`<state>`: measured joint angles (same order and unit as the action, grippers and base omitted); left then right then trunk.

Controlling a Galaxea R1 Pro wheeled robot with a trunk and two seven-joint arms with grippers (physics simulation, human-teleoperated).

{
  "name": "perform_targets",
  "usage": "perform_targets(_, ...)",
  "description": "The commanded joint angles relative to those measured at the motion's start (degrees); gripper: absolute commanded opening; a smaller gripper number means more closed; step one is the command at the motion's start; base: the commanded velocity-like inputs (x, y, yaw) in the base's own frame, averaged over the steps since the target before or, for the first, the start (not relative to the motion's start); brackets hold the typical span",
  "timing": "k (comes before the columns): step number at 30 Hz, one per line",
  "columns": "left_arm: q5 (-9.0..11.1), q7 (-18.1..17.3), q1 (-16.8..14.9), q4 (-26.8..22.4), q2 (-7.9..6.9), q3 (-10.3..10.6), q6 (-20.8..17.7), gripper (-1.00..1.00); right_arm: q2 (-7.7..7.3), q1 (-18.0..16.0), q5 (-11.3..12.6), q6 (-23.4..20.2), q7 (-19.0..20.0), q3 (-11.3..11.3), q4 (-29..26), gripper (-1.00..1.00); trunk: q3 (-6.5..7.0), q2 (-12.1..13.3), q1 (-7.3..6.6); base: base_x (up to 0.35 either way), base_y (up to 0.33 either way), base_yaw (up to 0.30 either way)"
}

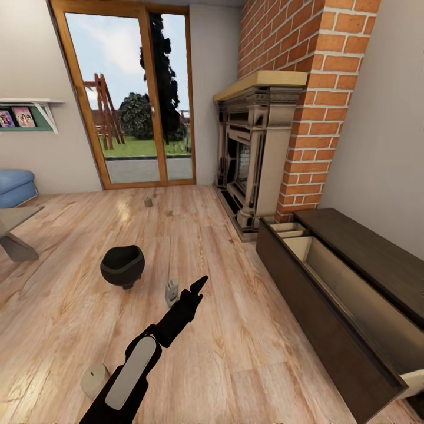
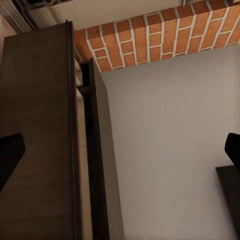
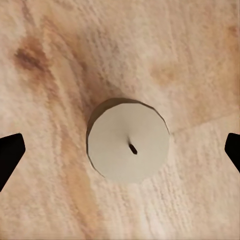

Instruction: Place each of the two pumpkins and all three candles from the living room inside a cabinet in the living room (use any cabinet), then make sure every cabinet is closed, and position the cauldron so it is next to a table in the living room.

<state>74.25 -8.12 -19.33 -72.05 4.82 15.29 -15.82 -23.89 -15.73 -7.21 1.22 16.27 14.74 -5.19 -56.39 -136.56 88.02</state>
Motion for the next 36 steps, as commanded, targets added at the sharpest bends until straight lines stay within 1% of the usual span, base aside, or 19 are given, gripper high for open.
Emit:
perform_targets(1, 0.0, -0.02, 0.01, -0.01, -0.01, 0.02, 0.0, 1.0, -0.02, 0.0, 0.0, 0.0, -0.03, 0.01, 0.03, 1.0, 0.0, 0.0, 0.0, -0.044, 0.0, 0.0)
perform_targets(9, 0.01, 0.03, 0.02, -0.02, -0.07, 0.01, 0.0, 1.0, -0.19, 0.0, -0.06, 0.77, -0.18, 0.03, 0.09, 1.0, 0.0, 0.0, 0.0, -0.008, 0.0, 0.0)
perform_targets(17, 0.01, 0.03, 0.08, 0.02, -0.03, 0.08, 0.0, 1.0, -0.19, 0.0, -0.09, 0.8, -0.17, 0.03, 0.03, 1.0, 0.0, 0.0, 0.0, 0.0, -0.147, 0.0)
perform_targets(36, 0.18, -0.56, 0.09, -0.7, -0.36, 0.09, -0.09, 1.0, -0.1, 0.0, -0.16, 1.08, -0.1, 0.0, 0.01, 1.0, 0.0, 0.0, 0.0, 0.0, -0.004, 0.0)
